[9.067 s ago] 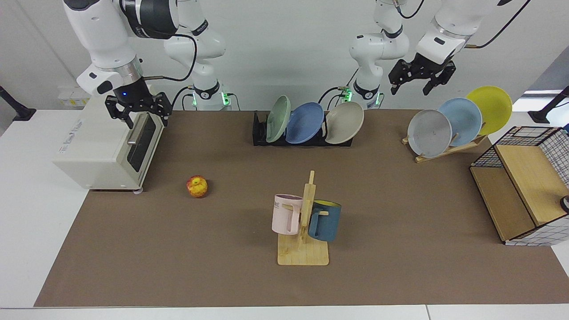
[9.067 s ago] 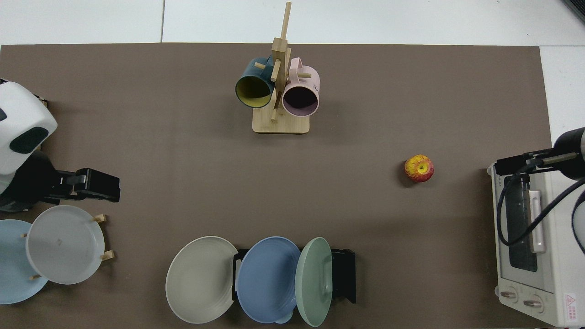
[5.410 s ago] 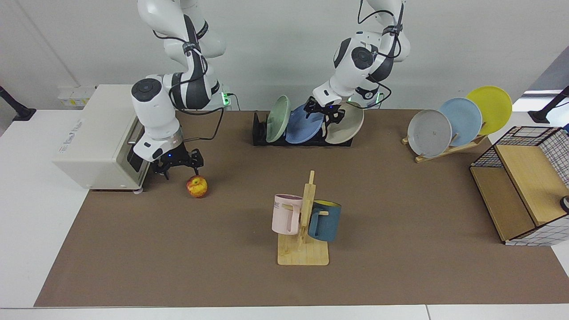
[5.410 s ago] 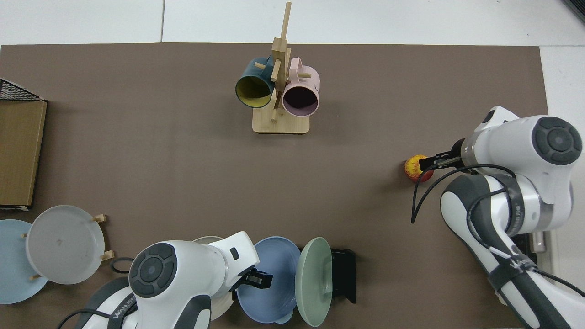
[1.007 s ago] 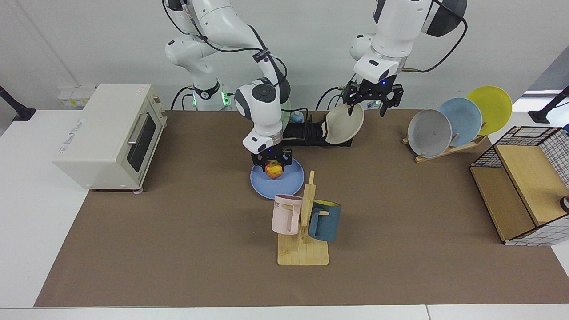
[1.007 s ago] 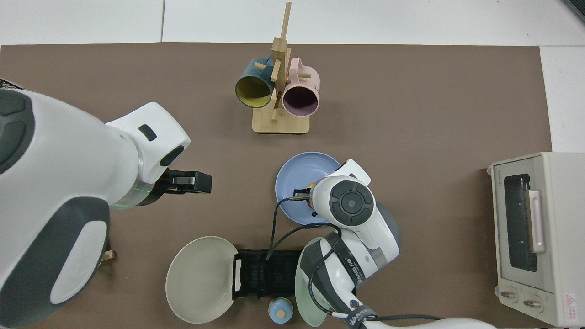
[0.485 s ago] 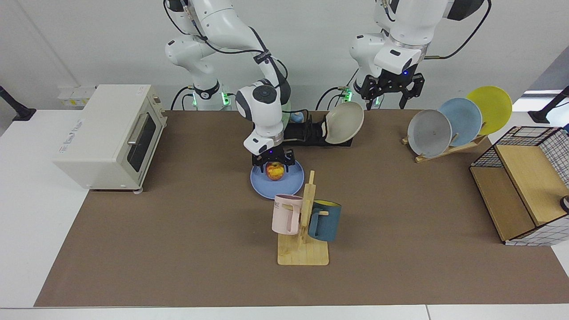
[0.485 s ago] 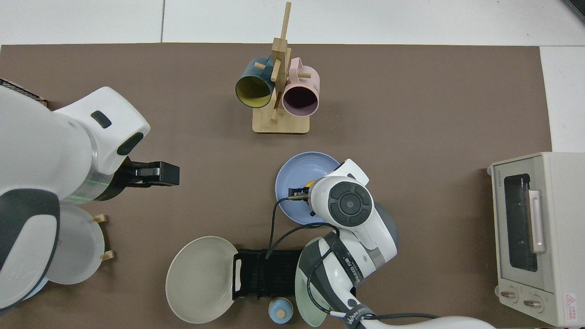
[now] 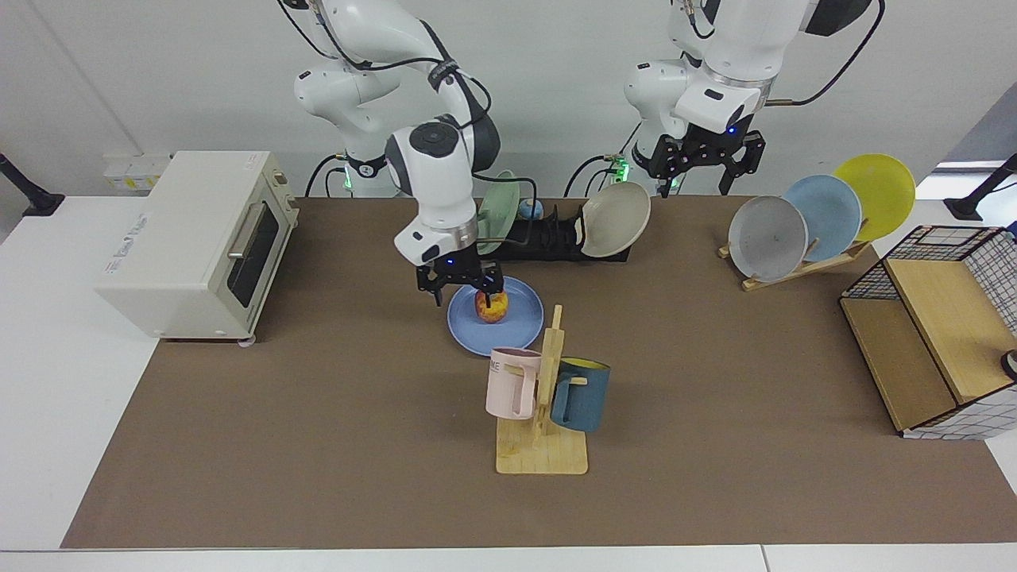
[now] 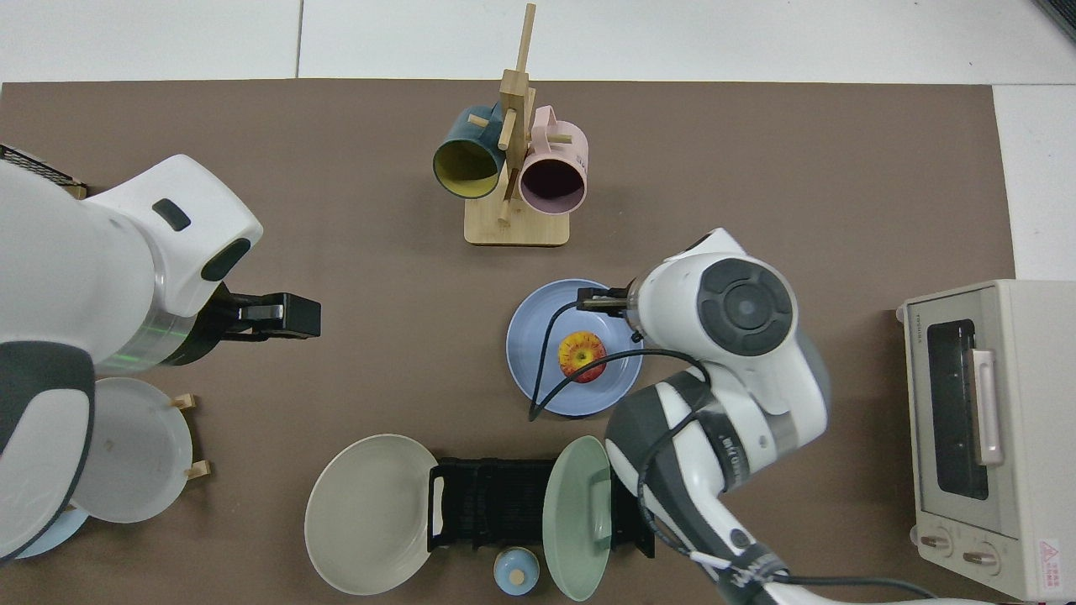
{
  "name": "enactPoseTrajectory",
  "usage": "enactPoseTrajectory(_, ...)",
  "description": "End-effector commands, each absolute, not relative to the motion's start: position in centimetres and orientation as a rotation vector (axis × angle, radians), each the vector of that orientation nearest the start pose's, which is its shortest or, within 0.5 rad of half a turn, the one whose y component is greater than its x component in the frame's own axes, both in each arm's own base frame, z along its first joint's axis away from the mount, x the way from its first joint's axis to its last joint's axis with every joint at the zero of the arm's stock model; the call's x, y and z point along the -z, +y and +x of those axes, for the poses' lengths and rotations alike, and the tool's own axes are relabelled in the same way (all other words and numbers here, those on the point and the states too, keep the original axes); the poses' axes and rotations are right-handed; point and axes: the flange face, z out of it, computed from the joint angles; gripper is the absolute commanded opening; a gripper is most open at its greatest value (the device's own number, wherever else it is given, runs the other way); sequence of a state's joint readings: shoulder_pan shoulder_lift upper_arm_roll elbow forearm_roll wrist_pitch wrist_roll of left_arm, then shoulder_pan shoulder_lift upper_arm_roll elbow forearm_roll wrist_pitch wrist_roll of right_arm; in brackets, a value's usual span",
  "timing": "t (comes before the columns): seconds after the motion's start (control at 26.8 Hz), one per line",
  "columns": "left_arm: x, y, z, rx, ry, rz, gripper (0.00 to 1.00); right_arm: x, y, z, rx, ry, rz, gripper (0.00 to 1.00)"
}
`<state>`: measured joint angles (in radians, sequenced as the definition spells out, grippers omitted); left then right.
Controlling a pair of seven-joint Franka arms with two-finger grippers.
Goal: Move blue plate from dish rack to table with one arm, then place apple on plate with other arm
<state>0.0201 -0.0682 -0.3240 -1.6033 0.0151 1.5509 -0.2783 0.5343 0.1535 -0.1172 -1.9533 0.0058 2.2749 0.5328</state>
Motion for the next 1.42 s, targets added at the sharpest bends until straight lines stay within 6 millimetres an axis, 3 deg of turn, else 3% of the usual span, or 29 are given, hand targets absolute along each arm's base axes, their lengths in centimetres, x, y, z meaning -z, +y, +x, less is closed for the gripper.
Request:
enactPoseTrajectory(0.0, -65.0, -15.6, 50.8, 0.05, 0.052, -3.093, 1.0, -46.3, 19.0, 56.1, 0.24, 0.115, -3.088, 1.0)
enactPoseTrajectory(0.26, -64.7, -13.8, 51.7, 0.023, 0.002, -3.104, 1.0, -51.1, 11.7, 56.6, 0.189, -0.056, -3.123, 1.0)
enactPoseTrajectory(0.37, -65.9, -13.6, 52.4, 0.033, -0.005, -3.12, 1.0, -52.8, 8.6, 56.4, 0.157, -0.148, -3.132, 1.0)
enactPoseTrajectory(0.56, -65.9, -13.3, 52.6, 0.008, -0.009, -3.109, 1.0, -54.9, 5.3, 55.5, 0.099, -0.276, -3.133, 1.0)
enactPoseTrajectory(0.75, -66.5, -13.4, 52.2, 0.039, 0.061, -3.105, 1.0, -56.1, 4.3, 54.5, -0.027, -0.273, -3.129, 1.0)
enactPoseTrajectory(1.01, -66.5, -11.5, 52.5, 0.039, 0.065, -3.105, 1.0, -58.0, 4.0, 53.4, -0.119, -0.271, -3.13, 1.0)
enactPoseTrajectory(1.38, -66.5, -10.8, 52.6, 0.032, 0.033, -3.105, 1.0, -59.7, 1.9, 52.7, -0.077, -0.384, -3.162, 1.0)
